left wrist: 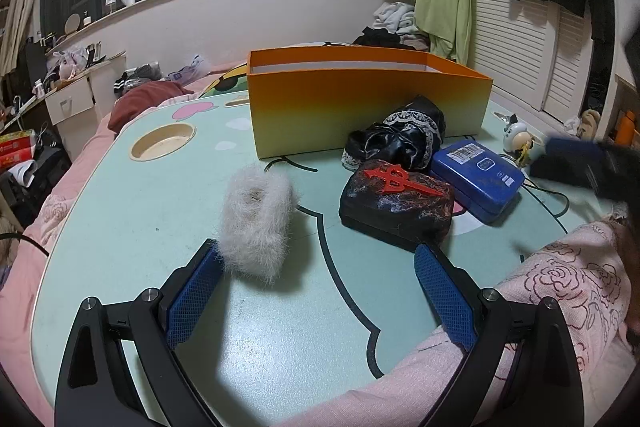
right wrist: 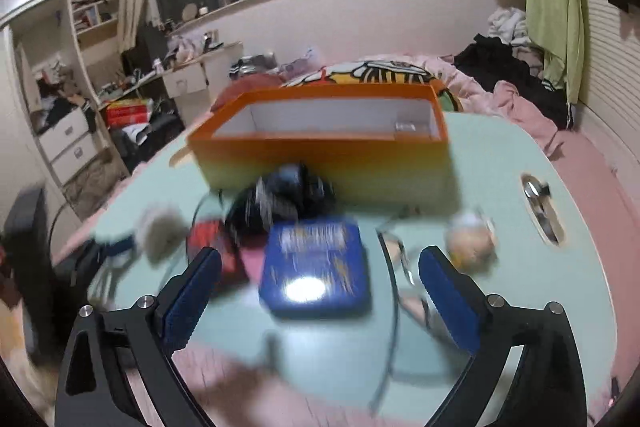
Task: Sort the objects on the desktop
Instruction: 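Lift the blue tin out and set it on the table with the right gripper, then reach into the box and grasp the small brown box with the left gripper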
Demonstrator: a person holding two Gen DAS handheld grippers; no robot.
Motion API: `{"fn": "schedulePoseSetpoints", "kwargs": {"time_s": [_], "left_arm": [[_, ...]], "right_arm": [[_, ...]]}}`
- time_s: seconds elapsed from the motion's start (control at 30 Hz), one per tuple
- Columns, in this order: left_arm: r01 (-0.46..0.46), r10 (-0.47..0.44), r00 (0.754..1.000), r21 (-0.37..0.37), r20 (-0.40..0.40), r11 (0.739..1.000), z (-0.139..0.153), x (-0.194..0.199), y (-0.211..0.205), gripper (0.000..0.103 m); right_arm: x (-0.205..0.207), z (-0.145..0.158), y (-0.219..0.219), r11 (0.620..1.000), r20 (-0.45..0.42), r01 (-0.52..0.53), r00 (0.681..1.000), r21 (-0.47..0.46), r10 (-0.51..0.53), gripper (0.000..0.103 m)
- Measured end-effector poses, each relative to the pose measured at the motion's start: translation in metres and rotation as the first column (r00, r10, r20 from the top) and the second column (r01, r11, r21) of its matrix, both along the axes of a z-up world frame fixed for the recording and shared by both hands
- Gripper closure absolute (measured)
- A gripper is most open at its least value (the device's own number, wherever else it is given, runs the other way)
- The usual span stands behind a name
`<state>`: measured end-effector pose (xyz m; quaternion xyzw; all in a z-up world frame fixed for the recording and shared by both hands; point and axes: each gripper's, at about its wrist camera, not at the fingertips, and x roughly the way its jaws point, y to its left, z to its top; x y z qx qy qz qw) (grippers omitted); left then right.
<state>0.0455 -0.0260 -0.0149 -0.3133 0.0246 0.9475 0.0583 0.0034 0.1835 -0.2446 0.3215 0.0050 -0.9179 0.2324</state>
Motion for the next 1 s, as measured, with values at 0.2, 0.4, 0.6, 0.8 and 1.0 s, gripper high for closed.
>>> {"fn": "schedulePoseSetpoints", "kwargs": {"time_s": [0.2, 0.4, 0.6, 0.8, 1.0], "left_arm": [[-0.001, 0.001, 1.000, -0.006, -0.001, 1.000, 0.000, 0.000, 0.000, 0.008], [-0.003, 0.003, 1.000, 0.000, -0.002, 1.000, 0.001, 0.000, 0.000, 0.008], [0.019, -0.014, 0.997, 0.064, -0.076, 0.998, 0.028, 0.009, -0.009, 0.008], [0.071, -0.058, 0.988, 0.088, -0.143, 0.994, 0.106, -0.007, 0.010, 0.009], [0.142, -0.209, 0.940, 0.250, 0.268, 0.958, 0.124, -0.146, 0.073, 0.031]], "right_arm": [[0.007, -0.032, -0.003, 0.996, -0.002, 0.007, 1.000, 0.085, -0.007, 0.000], [0.009, -0.032, -0.002, 0.996, -0.009, 0.008, 1.000, 0.090, -0.008, 0.000], [0.008, -0.034, 0.002, 0.996, -0.008, 0.006, 1.000, 0.088, -0.006, 0.000], [0.009, -0.035, 0.002, 0.996, -0.009, 0.006, 1.000, 0.087, -0.005, 0.000], [0.009, -0.034, 0.002, 0.996, -0.010, 0.005, 1.000, 0.085, -0.005, 0.000]]}}
